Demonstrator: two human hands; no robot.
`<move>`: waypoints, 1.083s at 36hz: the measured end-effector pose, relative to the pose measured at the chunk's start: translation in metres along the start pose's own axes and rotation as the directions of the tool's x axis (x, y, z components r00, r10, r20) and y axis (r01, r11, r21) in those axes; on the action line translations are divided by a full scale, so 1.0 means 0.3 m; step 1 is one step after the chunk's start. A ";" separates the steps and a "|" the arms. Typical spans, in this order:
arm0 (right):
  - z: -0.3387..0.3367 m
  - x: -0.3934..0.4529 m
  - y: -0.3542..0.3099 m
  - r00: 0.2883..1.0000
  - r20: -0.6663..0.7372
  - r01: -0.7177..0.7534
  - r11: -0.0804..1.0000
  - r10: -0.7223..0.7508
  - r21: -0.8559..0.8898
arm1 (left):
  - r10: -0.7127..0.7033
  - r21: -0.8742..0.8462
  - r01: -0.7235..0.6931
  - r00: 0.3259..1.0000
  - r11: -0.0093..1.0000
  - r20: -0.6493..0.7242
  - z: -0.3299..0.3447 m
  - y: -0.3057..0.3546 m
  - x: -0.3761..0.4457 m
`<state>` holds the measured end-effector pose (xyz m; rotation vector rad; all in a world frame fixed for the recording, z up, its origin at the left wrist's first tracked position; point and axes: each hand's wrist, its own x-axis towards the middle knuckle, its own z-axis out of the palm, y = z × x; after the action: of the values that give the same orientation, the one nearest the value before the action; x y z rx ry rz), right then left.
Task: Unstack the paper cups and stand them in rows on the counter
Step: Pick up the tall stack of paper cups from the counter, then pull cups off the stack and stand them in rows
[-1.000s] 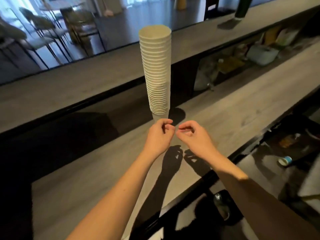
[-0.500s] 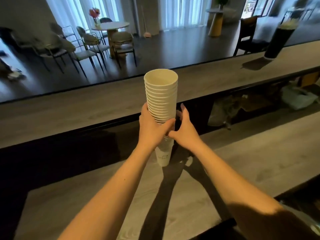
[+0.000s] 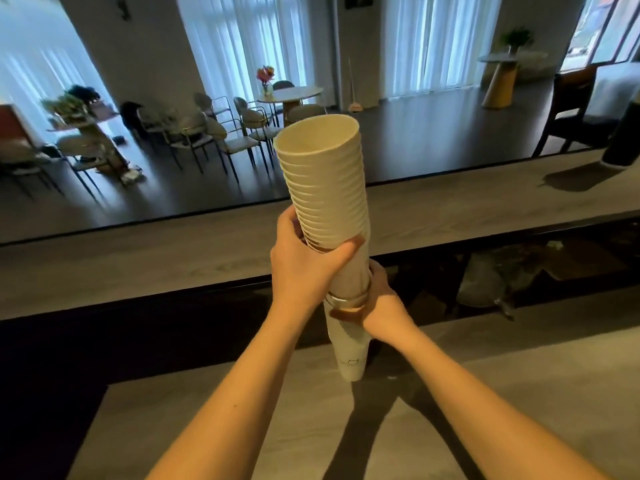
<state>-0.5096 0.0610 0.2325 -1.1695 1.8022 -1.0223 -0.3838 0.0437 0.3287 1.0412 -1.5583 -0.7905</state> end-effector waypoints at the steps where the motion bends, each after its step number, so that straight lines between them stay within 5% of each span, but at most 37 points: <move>1: -0.008 0.000 -0.028 0.999 -0.005 0.045 0.999 -0.045 -0.025 | 0.008 -0.017 -0.009 1.000 1.000 -0.013 -0.017 0.022 0.018; 7: -0.067 -0.049 -0.312 0.932 -0.015 0.361 0.933 -0.361 -0.010 | 0.003 -0.112 -0.018 0.992 0.994 -0.126 -0.133 0.128 0.101; 11: -0.083 -0.082 -0.497 0.836 0.022 0.549 0.836 -0.549 -0.015 | -0.054 -0.288 0.029 0.996 0.957 -0.078 -0.206 0.114 0.113; 18: 0.043 -0.068 -0.562 0.811 0.230 0.583 0.770 -0.537 -0.259 | -0.299 -0.293 0.325 0.945 0.899 0.134 -0.364 0.010 0.094; 21: 0.112 -0.069 -0.561 0.812 0.286 0.579 0.764 -0.509 -0.283 | -0.324 -0.127 0.310 0.939 0.942 -0.112 -0.487 0.005 0.114; 25: 0.186 -0.072 -0.575 0.794 0.343 0.594 0.761 -0.502 -0.261 | -0.060 0.085 0.107 0.899 0.991 -0.435 -0.653 0.032 0.159; 27: 0.230 -0.073 -0.592 0.780 0.382 0.606 0.752 -0.496 -0.259 | 0.023 0.253 0.068 0.940 0.965 -0.342 -0.747 0.030 0.186; 30: 0.289 -0.070 -0.617 0.771 0.429 0.608 0.744 -0.471 -0.275 | -0.099 0.362 0.128 0.990 0.923 -0.099 -0.864 0.041 0.203; 33: 0.351 -0.065 -0.643 0.763 0.467 0.609 0.738 -0.447 -0.289 | -0.228 0.356 0.195 0.972 0.914 0.054 -0.994 0.013 0.218; 39: 0.507 -0.061 -0.686 0.763 0.480 0.596 0.760 -0.433 -0.261 | -0.243 0.350 0.197 0.965 0.916 0.095 -1.153 -0.054 0.254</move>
<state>-0.2981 -0.0103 0.3590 -2.0705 1.4058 -0.6325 -0.0487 -0.0231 0.4235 1.4610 -1.7547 -0.7749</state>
